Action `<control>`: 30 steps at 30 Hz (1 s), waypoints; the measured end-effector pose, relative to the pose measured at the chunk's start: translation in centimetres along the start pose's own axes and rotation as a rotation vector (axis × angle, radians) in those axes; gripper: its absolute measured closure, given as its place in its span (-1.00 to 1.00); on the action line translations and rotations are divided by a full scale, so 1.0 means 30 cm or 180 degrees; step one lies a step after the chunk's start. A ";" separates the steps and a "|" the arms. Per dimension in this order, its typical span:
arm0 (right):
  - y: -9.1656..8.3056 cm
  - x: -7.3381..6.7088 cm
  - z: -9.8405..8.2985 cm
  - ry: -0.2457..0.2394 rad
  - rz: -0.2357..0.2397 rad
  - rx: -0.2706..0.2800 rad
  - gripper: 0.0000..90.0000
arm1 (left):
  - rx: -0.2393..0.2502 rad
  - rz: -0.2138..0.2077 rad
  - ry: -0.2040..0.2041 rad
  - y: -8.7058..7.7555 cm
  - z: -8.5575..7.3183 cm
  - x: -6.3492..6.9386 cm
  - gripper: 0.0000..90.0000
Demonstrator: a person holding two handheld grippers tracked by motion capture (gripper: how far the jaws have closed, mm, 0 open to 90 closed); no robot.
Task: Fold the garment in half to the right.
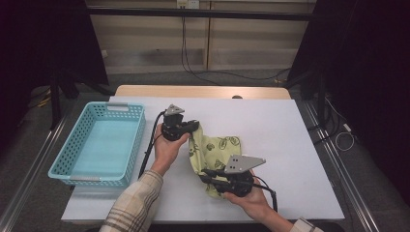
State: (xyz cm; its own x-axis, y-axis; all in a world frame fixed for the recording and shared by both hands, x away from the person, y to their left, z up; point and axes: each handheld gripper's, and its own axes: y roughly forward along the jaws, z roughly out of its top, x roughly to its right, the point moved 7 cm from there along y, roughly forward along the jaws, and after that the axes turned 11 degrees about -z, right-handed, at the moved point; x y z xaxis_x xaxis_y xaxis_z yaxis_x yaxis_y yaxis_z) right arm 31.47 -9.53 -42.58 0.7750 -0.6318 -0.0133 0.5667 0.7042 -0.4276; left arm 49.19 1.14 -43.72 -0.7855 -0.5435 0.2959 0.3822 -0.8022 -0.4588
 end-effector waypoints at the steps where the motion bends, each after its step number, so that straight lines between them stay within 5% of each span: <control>1: -0.002 0.001 -0.001 -0.0002 -0.0005 0.0003 0.75 | 0.0140 -0.0015 -0.0105 0.012 0.011 0.013 0.85; 4: -0.008 0.004 -0.005 -0.0006 -0.0014 0.0001 0.75 | 0.0151 -0.0046 -0.0086 0.028 0.023 0.023 0.85; 5: -0.009 0.005 -0.006 0.0008 -0.0020 0.0004 0.75 | 0.0034 -0.0043 0.0020 0.027 0.018 0.017 0.85; 6: -0.011 0.008 -0.008 0.0005 -0.0031 -0.0003 0.75 | 0.0120 -0.0060 -0.0094 0.040 0.022 0.027 0.85; 8: -0.015 0.012 -0.011 0.0012 -0.0038 0.0002 0.75 | 0.0011 -0.0065 0.0011 0.045 0.014 0.022 0.85; 9: -0.018 0.014 -0.015 0.0008 -0.0047 -0.0010 0.75 | 0.0122 -0.0078 -0.0100 0.058 0.017 0.031 0.85; 11: -0.022 0.019 -0.022 0.0021 -0.0055 -0.0021 0.75 | -0.0003 -0.0081 0.0005 0.059 0.008 0.026 0.85; 14: -0.030 0.027 -0.033 0.0043 -0.0071 -0.0046 0.75 | 0.0095 -0.0090 -0.0084 0.072 0.012 0.038 0.85; 15: -0.031 0.028 -0.035 0.0051 -0.0062 -0.0039 0.75 | -0.0031 -0.0078 0.0038 0.069 0.006 0.030 0.85; 16: -0.033 0.032 -0.039 0.0047 -0.0078 -0.0047 0.75 | 0.0099 -0.0094 -0.0090 0.080 0.012 0.041 0.85; 17: -0.035 0.033 -0.041 0.0048 -0.0079 -0.0043 0.75 | -0.0002 -0.0099 0.0020 0.079 0.006 0.033 0.85; 18: -0.036 0.037 -0.045 0.0045 -0.0081 -0.0049 0.75 | 0.0094 -0.0106 -0.0079 0.090 0.010 0.041 0.85; 24: -0.035 0.058 -0.062 0.0080 -0.0132 -0.0088 0.75 | 0.0026 -0.0104 -0.0142 0.128 -0.014 0.037 0.85; 30: -0.043 0.065 -0.082 0.0044 -0.0142 -0.0124 0.75 | 0.0028 -0.0110 -0.0116 0.147 -0.014 0.047 0.85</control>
State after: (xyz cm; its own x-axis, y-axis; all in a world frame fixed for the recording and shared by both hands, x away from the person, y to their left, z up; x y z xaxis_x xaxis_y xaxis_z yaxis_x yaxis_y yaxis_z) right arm 31.57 -12.45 -44.28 0.7451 -0.6670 -0.0059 0.5891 0.6622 -0.4631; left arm 49.56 -3.06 -45.66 -0.7802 -0.5240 0.3417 0.3597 -0.8226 -0.4404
